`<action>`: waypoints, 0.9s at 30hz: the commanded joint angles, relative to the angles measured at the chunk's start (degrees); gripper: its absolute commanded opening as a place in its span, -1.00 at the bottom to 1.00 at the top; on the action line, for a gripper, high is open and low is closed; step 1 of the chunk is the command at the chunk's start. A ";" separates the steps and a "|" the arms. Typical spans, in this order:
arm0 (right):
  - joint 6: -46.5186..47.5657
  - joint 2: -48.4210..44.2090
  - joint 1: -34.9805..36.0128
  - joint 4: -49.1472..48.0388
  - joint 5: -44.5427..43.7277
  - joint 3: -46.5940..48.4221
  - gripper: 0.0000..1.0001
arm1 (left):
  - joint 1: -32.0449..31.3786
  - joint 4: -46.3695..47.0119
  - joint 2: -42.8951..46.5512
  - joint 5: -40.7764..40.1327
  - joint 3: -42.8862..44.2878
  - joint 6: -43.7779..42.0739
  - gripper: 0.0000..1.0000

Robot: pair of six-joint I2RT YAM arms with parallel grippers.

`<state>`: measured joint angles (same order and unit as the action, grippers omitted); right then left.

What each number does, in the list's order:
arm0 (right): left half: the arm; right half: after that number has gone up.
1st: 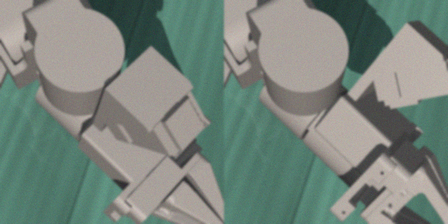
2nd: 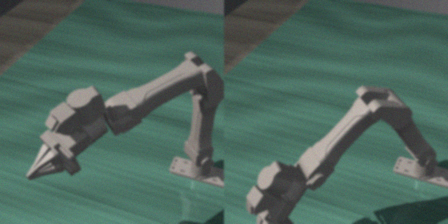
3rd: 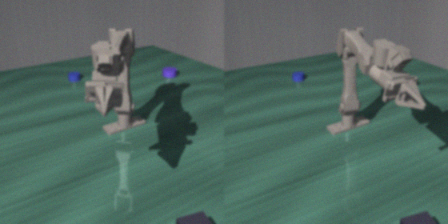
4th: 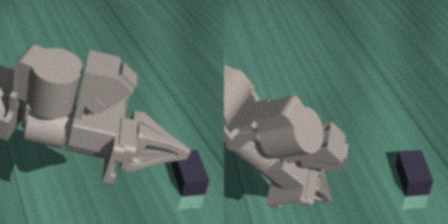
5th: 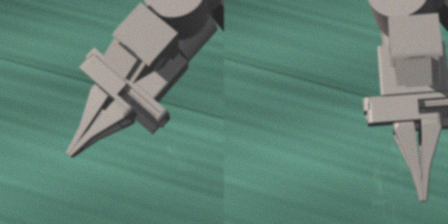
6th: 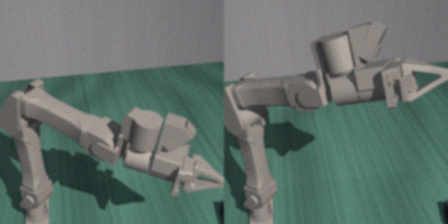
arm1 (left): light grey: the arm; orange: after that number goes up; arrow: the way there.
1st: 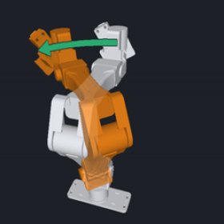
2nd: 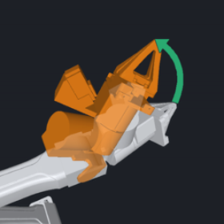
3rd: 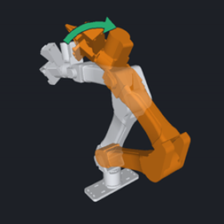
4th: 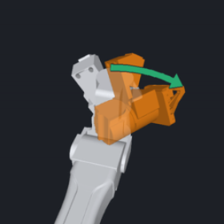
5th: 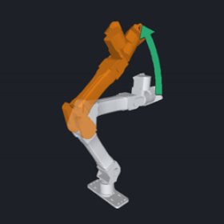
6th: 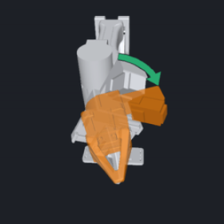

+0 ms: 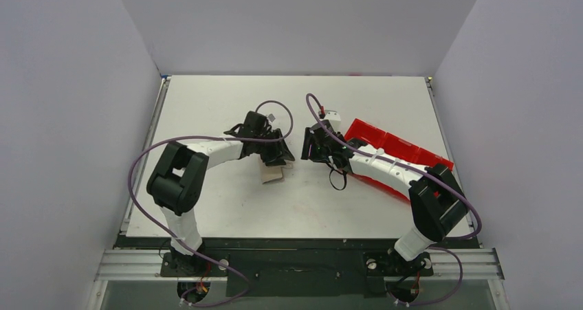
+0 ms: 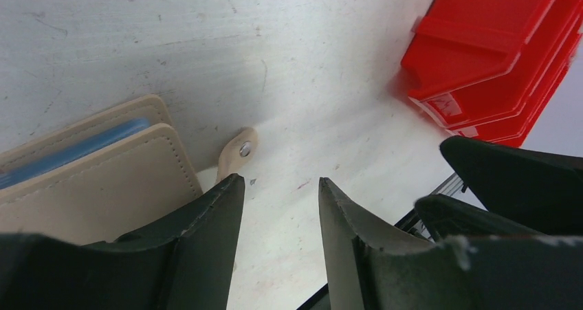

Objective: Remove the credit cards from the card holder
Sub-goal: Close the card holder at the center of the board, then reset both arms

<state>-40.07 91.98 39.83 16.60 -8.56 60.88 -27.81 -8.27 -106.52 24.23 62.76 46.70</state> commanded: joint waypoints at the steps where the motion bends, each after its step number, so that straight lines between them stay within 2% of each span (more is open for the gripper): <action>1: 0.18 -2.82 0.42 -0.35 -1.38 0.76 0.16 | -0.09 -1.26 4.60 -0.47 4.23 -2.71 -0.15; 11: 0.61 -4.47 0.28 0.59 -2.76 1.76 0.20 | 1.00 -8.37 10.25 -4.19 8.66 -5.57 -0.06; 17: 0.50 -7.12 0.29 0.78 -3.94 1.97 0.27 | 1.36 -15.88 17.04 -15.19 10.21 -8.28 0.04; 19: 0.45 -8.13 0.26 0.68 -4.40 1.89 0.28 | 1.36 -18.34 20.31 -22.21 10.50 -8.89 0.05; 27: -0.15 -14.02 0.30 -1.20 -7.85 -0.67 0.30 | 1.45 -22.24 27.74 -33.85 7.90 -11.16 0.08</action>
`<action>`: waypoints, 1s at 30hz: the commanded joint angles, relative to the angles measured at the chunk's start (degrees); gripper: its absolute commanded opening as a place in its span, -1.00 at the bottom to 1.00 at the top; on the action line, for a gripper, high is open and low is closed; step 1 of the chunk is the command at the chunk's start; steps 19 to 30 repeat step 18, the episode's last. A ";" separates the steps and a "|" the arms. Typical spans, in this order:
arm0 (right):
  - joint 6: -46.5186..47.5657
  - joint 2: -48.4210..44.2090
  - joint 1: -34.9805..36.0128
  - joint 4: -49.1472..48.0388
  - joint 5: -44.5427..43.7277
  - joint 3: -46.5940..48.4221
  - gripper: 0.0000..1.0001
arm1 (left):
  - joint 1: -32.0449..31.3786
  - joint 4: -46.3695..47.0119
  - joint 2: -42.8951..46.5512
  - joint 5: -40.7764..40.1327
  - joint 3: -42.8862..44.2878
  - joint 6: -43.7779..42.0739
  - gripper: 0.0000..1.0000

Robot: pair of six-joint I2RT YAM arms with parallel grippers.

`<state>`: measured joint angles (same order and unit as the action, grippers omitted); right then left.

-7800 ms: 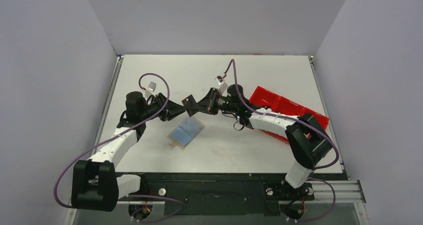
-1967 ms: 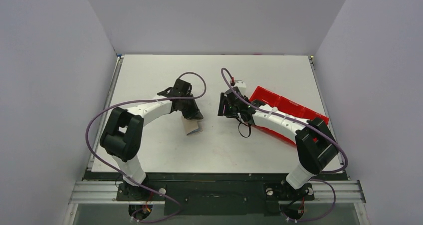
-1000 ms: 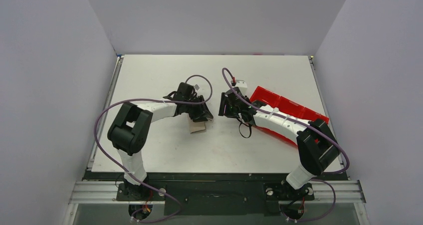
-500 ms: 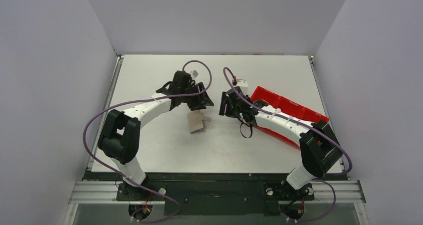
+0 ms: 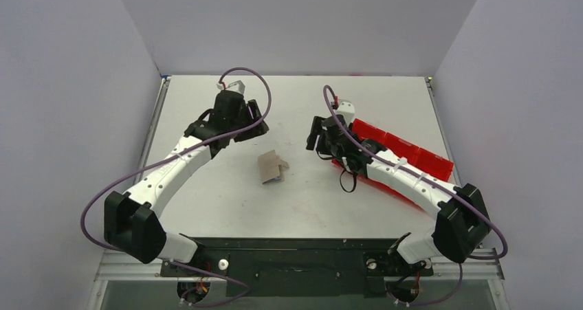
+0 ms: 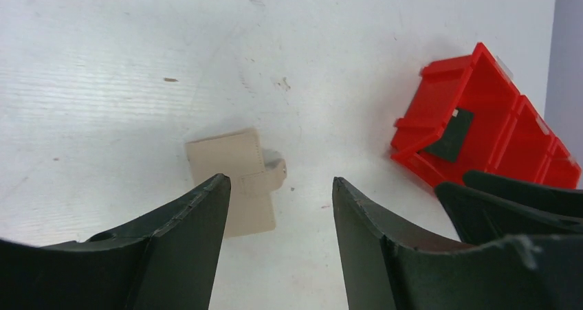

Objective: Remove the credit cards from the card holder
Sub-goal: Reset both arms

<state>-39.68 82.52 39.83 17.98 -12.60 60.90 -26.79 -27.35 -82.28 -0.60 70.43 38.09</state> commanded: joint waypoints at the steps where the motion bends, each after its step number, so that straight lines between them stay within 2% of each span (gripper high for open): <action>1: -0.65 -5.75 0.32 -3.27 -4.04 -1.09 0.30 | 0.42 -3.37 3.87 -9.70 -0.03 -2.70 0.08; 10: -1.76 -10.88 0.36 -6.59 -6.48 -5.37 0.31 | 0.94 -2.56 6.34 -11.73 -3.61 -3.76 0.09; 30: -1.97 -11.50 0.40 -7.09 -6.93 -6.06 0.31 | 1.08 -1.73 7.74 -12.08 -4.99 -3.59 0.08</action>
